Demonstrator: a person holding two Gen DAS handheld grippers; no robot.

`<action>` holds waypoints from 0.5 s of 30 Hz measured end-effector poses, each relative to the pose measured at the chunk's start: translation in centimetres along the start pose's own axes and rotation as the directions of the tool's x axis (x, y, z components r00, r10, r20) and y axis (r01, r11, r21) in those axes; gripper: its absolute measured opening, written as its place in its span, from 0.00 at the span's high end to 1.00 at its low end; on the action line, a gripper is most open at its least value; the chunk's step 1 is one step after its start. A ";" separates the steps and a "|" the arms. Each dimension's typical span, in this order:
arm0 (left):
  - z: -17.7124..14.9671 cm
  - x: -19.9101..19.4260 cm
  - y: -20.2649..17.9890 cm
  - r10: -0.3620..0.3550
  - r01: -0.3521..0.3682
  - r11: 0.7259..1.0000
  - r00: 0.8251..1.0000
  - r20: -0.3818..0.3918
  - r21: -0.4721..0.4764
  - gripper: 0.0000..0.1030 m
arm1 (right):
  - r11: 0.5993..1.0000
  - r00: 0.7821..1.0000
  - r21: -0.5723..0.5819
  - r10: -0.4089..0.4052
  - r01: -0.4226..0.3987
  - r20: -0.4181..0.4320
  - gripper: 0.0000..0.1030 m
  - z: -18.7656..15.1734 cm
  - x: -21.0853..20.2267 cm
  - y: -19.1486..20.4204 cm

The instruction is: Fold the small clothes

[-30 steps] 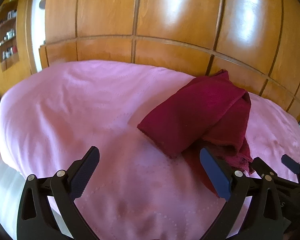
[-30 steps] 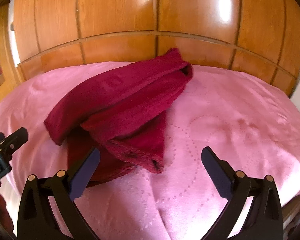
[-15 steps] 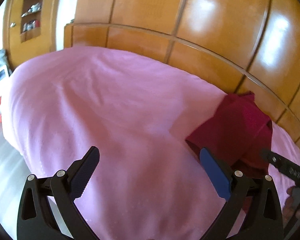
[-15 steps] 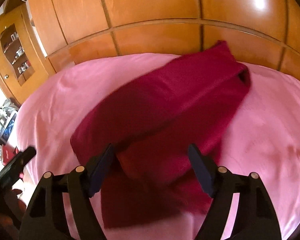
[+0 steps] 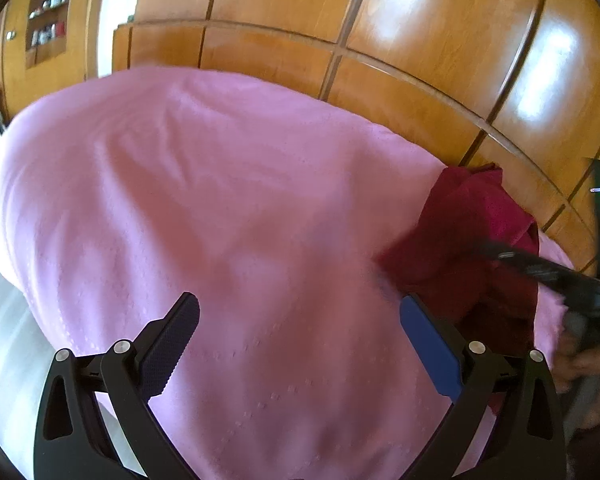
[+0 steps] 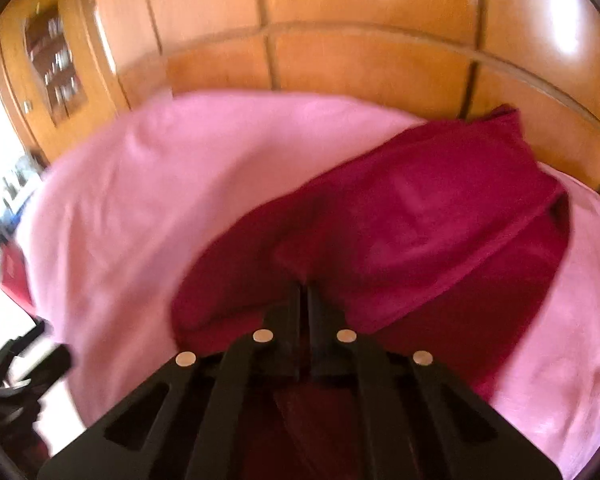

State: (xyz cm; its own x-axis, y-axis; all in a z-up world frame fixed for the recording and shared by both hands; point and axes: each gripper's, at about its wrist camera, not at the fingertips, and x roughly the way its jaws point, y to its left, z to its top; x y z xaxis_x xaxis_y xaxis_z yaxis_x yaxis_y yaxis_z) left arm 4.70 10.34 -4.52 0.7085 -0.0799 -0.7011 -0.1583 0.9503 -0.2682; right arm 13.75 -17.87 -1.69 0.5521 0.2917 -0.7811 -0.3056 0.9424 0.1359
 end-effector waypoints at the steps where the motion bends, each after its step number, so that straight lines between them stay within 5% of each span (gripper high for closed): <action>1: 0.2 0.1 0.1 -0.003 0.003 1.000 1.000 0.002 -0.011 0.06 | 1.000 0.999 0.009 -0.011 0.011 0.037 0.99 0.1 -1.6 -1.1; 6: 0.4 0.7 -0.9 -0.042 0.043 0.999 0.999 -0.030 0.026 0.14 | 0.979 0.977 0.151 -0.160 0.138 0.144 0.99 0.5 -8.3 -9.6; 10: 0.2 0.9 -2.4 -0.083 0.087 0.992 0.995 -0.047 0.092 0.19 | 0.907 0.919 0.284 -0.362 0.310 0.155 0.99 -0.3 -12.5 -17.9; 14: 0.1 1.6 -4.1 -0.155 0.166 0.978 0.983 -0.095 0.124 0.30 | 0.771 0.799 0.343 -0.594 0.536 0.088 0.99 -0.7 -14.3 -25.7; 15: 0.1 1.8 -4.5 -0.178 0.192 0.973 0.978 -0.112 0.130 0.31 | 0.713 0.748 0.353 -0.662 0.606 0.054 0.99 -0.6 -14.2 -28.0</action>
State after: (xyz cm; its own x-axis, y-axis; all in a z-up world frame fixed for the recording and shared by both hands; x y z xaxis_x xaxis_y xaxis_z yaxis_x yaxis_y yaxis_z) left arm 6.82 5.96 -4.51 0.6435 -0.2811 -0.7119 0.0713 0.9481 -0.3099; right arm 13.99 -48.51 5.18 0.6572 -0.3967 -0.6408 0.3899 0.9066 -0.1614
